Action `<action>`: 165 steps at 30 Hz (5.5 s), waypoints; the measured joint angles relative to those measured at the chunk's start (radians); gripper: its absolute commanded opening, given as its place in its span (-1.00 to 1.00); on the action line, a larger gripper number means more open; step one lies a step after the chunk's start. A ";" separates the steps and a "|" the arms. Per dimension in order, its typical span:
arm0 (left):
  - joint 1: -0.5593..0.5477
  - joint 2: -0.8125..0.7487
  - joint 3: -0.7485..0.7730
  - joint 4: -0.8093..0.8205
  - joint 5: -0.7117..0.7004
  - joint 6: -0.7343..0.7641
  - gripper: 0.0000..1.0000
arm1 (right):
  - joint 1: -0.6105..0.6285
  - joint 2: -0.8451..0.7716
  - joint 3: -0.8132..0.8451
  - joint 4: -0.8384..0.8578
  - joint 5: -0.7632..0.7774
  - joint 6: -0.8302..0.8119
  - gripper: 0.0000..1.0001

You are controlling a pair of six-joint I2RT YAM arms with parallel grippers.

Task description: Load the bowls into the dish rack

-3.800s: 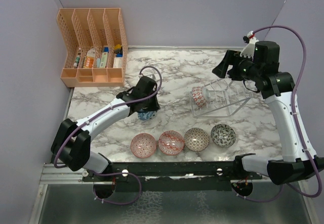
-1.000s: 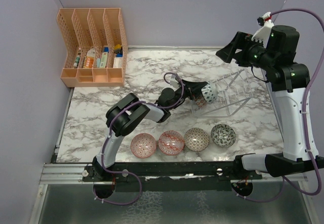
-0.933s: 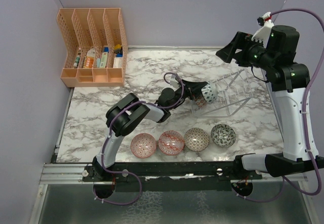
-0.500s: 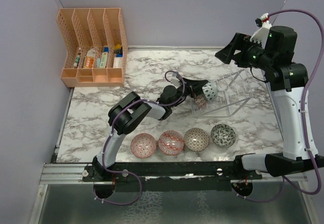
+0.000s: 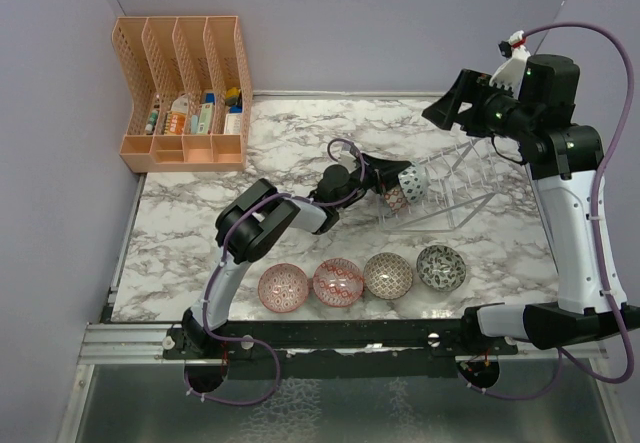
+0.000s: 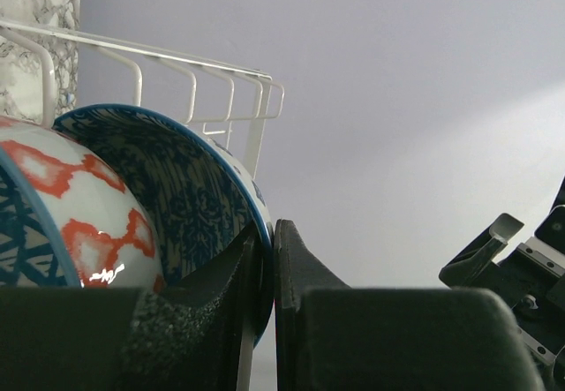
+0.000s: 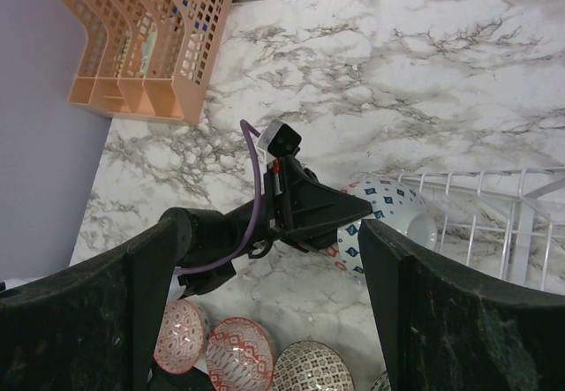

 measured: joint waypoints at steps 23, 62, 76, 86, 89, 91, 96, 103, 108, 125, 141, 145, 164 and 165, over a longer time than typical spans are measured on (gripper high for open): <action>0.016 -0.035 0.047 -0.206 0.086 0.119 -0.26 | 0.000 -0.003 -0.044 0.002 -0.004 0.000 0.67; 0.034 -0.148 0.243 -0.831 0.149 0.475 0.05 | -0.001 -0.040 -0.076 0.005 -0.016 0.000 0.67; 0.053 -0.175 0.281 -0.966 0.149 0.579 0.17 | -0.005 -0.046 -0.090 0.008 -0.016 0.001 0.67; 0.060 -0.185 0.278 -0.987 0.149 0.610 0.18 | -0.005 -0.055 -0.100 0.012 -0.022 0.001 0.67; 0.060 -0.185 0.278 -0.987 0.149 0.616 0.19 | -0.005 -0.055 -0.100 0.011 -0.024 0.001 0.67; 0.060 -0.185 0.278 -0.987 0.149 0.619 0.19 | -0.005 -0.055 -0.100 0.012 -0.025 0.001 0.67; 0.060 -0.185 0.280 -0.988 0.148 0.624 0.19 | -0.005 -0.055 -0.100 0.011 -0.028 0.001 0.67; 0.060 -0.185 0.282 -0.992 0.148 0.631 0.22 | -0.005 -0.055 -0.100 0.011 -0.032 0.001 0.67; 0.060 -0.185 0.293 -1.006 0.148 0.642 0.24 | -0.005 -0.055 -0.100 0.011 -0.034 0.001 0.66; 0.072 -0.185 0.304 -1.027 0.148 0.663 0.27 | -0.005 -0.055 -0.100 0.011 -0.034 0.001 0.67; 0.101 -0.186 0.304 -1.039 0.144 0.669 0.29 | -0.005 -0.055 -0.100 0.012 -0.034 0.001 0.67; 0.111 -0.199 0.296 -1.039 0.139 0.669 0.29 | -0.005 -0.055 -0.100 0.012 -0.035 0.001 0.67; 0.148 -0.324 0.008 -0.948 0.116 0.599 0.29 | -0.005 -0.055 -0.100 0.012 -0.043 0.001 0.67; 0.146 -0.324 0.006 -0.945 0.116 0.593 0.29 | -0.005 -0.055 -0.100 0.012 -0.044 0.001 0.67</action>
